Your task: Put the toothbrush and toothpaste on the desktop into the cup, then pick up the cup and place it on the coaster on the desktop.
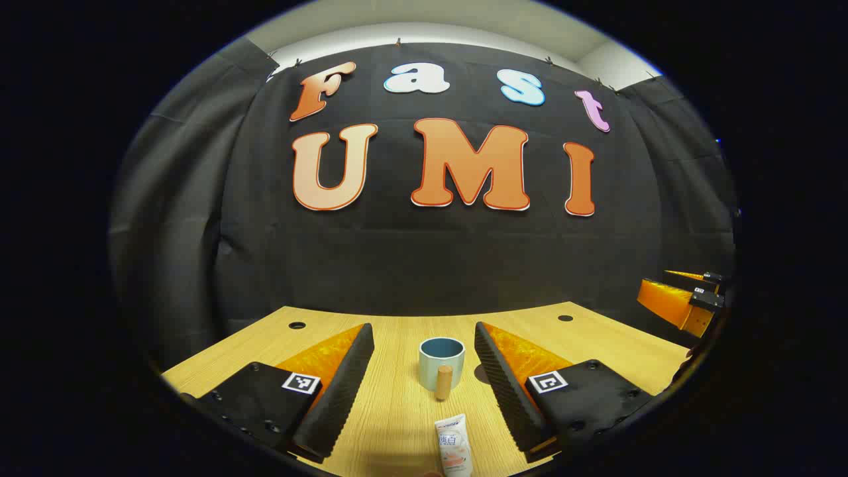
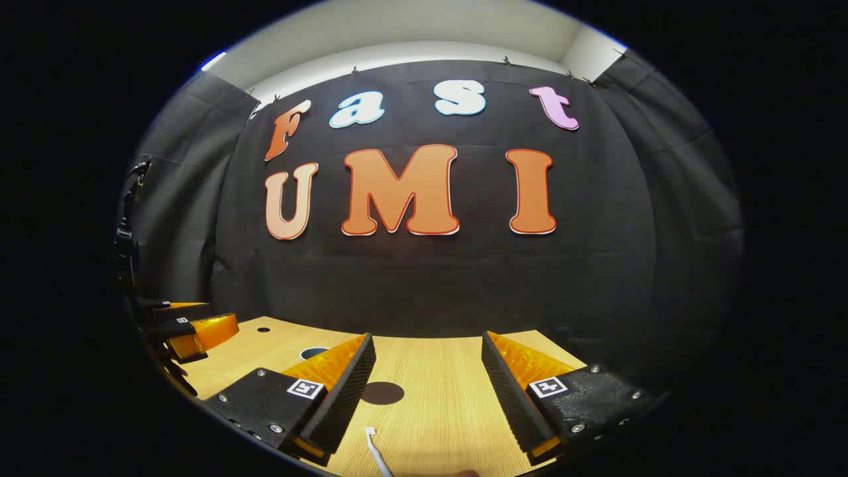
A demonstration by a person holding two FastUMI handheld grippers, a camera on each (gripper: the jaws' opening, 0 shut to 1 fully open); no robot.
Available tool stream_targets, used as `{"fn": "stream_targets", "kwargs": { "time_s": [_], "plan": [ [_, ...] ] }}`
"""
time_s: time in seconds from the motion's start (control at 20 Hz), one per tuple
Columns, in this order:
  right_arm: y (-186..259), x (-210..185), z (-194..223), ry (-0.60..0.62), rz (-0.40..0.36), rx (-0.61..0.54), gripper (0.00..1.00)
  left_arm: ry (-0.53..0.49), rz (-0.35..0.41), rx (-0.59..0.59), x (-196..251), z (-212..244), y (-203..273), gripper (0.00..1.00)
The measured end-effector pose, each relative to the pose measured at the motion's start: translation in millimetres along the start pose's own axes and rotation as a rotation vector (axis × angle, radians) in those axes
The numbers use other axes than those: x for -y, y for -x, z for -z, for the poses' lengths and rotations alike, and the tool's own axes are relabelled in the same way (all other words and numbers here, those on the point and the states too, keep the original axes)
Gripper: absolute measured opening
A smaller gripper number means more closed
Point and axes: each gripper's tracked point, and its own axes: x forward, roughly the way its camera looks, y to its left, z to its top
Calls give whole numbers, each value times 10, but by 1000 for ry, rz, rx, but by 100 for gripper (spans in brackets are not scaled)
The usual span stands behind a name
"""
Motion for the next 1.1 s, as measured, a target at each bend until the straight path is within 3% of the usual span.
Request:
{"fn": "stream_targets", "kwargs": {
  "time_s": [0.75, 0.9, 1.1],
  "plan": [
    [11, -194, 123, 0, -73, -46, 97, -30, -6, -16, 66, 45, 29, 99],
    [32, -300, 306, -6, -121, -118, 97, -26, 31, -82, 127, 214, -8, 99],
    [57, -328, 518, -9, -142, -211, 97, -37, 7, -180, 4, 456, -57, 99]
  ]
}}
